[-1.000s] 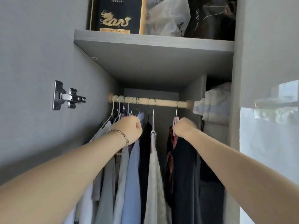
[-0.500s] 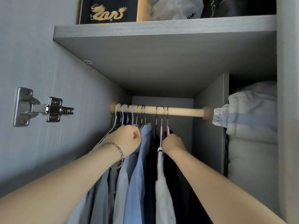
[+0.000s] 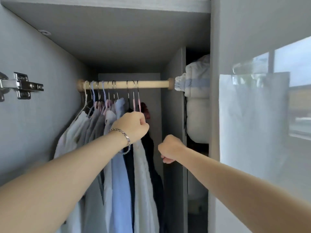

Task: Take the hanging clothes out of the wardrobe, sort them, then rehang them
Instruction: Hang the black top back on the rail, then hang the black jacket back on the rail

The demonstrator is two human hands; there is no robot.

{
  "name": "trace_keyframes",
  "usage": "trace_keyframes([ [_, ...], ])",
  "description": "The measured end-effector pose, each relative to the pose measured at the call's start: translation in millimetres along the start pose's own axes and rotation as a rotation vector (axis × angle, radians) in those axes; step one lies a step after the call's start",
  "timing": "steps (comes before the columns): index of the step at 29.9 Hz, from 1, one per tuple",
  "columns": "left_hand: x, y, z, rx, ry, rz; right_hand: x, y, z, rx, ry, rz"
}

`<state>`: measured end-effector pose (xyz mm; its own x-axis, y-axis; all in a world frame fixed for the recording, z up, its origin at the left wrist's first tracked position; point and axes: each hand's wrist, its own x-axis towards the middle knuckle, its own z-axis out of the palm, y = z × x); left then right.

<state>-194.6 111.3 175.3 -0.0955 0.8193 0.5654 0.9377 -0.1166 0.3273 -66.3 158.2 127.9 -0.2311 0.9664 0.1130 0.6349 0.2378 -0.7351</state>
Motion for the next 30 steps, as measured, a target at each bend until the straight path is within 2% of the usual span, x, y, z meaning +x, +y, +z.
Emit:
trace_keyframes([
  [2,-22.6,24.2,18.5,-0.033,-0.088,0.083,-46.0,25.7,-5.9,-0.01,-0.128,0.115],
  [5,-72.1,71.5,55.9,-0.064,-0.378,0.211,-114.9,78.3,-18.9,-0.086,-0.205,0.312],
  [9,-164.2,157.5,106.8,-0.049,-0.824,0.415,-216.2,173.3,-49.9,-0.113,-0.148,0.61],
  [12,-246.0,230.7,140.1,0.037,-1.014,0.62,-322.5,245.8,-82.9,-0.194,-0.064,0.746],
  [14,-301.0,280.2,157.5,0.053,-1.04,0.755,-402.1,285.5,-103.9,-0.246,0.002,0.815],
  [20,-478.2,438.5,184.1,-0.055,-0.957,1.071,-661.3,379.9,-142.0,-0.186,0.221,1.173],
  [26,-660.7,577.7,182.1,-0.165,-1.019,1.308,-912.0,426.7,-144.4,-0.121,0.384,1.525],
  [30,-770.4,644.8,169.9,-0.227,-1.108,1.474,-1048.8,432.6,-124.9,0.019,0.546,1.757],
])
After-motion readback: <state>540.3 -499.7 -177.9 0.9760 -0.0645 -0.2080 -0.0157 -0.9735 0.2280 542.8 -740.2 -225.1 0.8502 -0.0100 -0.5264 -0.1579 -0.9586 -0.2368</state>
